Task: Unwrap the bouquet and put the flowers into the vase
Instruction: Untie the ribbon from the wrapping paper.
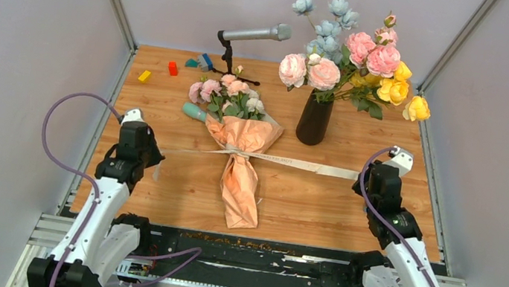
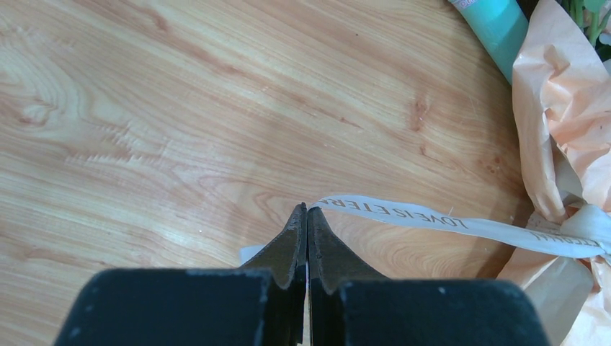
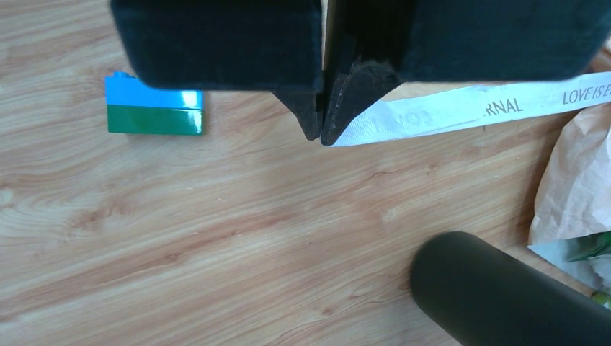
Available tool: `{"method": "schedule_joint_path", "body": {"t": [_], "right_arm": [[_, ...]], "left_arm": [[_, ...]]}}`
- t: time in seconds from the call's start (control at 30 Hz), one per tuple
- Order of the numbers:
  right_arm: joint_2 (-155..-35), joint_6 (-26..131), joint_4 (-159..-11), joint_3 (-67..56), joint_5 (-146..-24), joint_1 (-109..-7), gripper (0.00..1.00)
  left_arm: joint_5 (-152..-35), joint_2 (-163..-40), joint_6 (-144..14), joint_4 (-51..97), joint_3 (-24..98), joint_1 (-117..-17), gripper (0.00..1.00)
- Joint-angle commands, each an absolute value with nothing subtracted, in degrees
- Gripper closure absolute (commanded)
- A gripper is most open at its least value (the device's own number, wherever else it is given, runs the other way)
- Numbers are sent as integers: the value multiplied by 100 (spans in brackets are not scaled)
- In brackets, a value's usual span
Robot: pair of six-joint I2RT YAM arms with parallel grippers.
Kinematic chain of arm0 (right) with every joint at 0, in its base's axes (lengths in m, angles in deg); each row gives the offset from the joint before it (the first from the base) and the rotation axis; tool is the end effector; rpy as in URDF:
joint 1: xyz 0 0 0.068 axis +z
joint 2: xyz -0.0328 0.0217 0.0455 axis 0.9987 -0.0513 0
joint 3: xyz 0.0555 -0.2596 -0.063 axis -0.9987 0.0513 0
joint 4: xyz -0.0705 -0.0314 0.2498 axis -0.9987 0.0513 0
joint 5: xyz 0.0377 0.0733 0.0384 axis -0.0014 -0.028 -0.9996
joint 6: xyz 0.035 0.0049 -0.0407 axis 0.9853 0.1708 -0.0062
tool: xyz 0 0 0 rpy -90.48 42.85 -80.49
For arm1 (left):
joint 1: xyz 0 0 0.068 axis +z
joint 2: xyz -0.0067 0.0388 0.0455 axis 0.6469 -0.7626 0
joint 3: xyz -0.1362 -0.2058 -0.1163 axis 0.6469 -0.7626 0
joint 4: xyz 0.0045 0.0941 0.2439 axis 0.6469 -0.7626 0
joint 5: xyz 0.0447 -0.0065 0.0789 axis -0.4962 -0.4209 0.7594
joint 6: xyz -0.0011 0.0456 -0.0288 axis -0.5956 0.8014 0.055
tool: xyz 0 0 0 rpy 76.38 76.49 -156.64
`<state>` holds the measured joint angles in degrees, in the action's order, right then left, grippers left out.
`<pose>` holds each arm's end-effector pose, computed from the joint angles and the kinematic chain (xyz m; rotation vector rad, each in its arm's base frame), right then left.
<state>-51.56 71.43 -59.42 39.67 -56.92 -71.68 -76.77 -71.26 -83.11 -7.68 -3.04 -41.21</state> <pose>0.1492 0.0282 0.2456 0.3939 2.0769 0.0461 0.1679 0.0026 0.2324 -0.6371 2.1956 -0.1089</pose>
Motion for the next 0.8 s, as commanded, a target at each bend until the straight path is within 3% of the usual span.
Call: {"method": "schedule_joint_path", "body": {"t": [0.0,0.77], "right_arm": [[-5008,7164,-5776,3888,-5235,-7226,100],[-4648,6846,-5090,3440,-4373,-7263,100]], "left_arm": [[-7352,-6968,-8312,-756,-35,-4057,100],[-6765,-6559,-8080,-1055,262,-4057,100]]}}
